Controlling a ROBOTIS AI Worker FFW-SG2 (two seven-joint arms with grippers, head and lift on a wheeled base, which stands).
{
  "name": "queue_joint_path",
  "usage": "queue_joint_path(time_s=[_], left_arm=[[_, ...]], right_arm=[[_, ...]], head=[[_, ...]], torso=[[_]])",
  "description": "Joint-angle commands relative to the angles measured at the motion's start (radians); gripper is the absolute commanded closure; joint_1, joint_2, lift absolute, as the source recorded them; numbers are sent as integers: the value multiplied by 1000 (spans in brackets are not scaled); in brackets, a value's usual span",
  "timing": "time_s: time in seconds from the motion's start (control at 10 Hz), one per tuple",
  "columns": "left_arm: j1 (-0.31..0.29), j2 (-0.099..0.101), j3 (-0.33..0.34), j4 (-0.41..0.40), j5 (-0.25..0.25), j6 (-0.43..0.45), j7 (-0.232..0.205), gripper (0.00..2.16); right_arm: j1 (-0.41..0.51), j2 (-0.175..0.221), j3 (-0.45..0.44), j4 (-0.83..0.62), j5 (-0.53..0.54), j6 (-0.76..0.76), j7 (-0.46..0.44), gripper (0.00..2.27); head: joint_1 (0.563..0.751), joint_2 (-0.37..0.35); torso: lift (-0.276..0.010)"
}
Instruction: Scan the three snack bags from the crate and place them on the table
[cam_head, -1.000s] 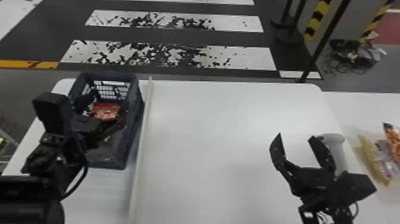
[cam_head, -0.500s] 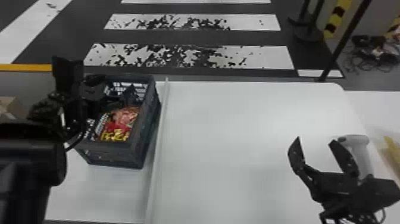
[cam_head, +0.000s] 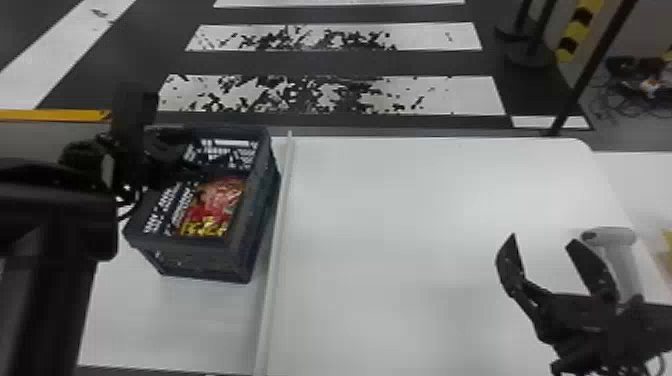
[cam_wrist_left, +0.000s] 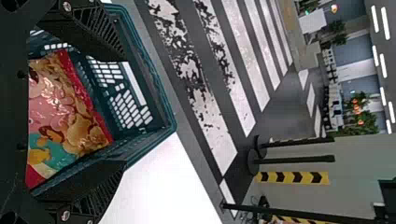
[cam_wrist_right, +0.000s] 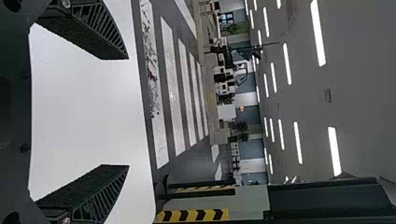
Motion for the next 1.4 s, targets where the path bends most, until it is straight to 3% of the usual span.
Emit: queue_joint_path(time_s=[0.0,0.2,0.4,0.8,1.0,1.3], left_arm=[[-50,14,-28,84,-64,-3,-30,97],[-98,23,-39,176,-127,-6,-97,93],[-129,45,-65,261,-185,-12,-152,93],[-274,36,-214,508,-251,-82,-163,66],[-314,20,-277,586,-301,-92,-168,53],[-319,14,-320,635,-372,-104,-200,49]], right_arm=[[-4,0,0,4,1,6,0,46],[-23,-5,9,11,2,24,2,46],[-61,-20,38,34,-2,55,2,46],[-61,-25,44,37,-5,55,3,46],[-61,-26,47,36,-7,52,3,46],[-64,-32,52,34,-8,55,3,46]], head=[[695,82],[695,93],[695,105],[695,119],[695,105],[695,90]], torso=[[-62],[-62],[-62],[-62],[-62],[-62]])
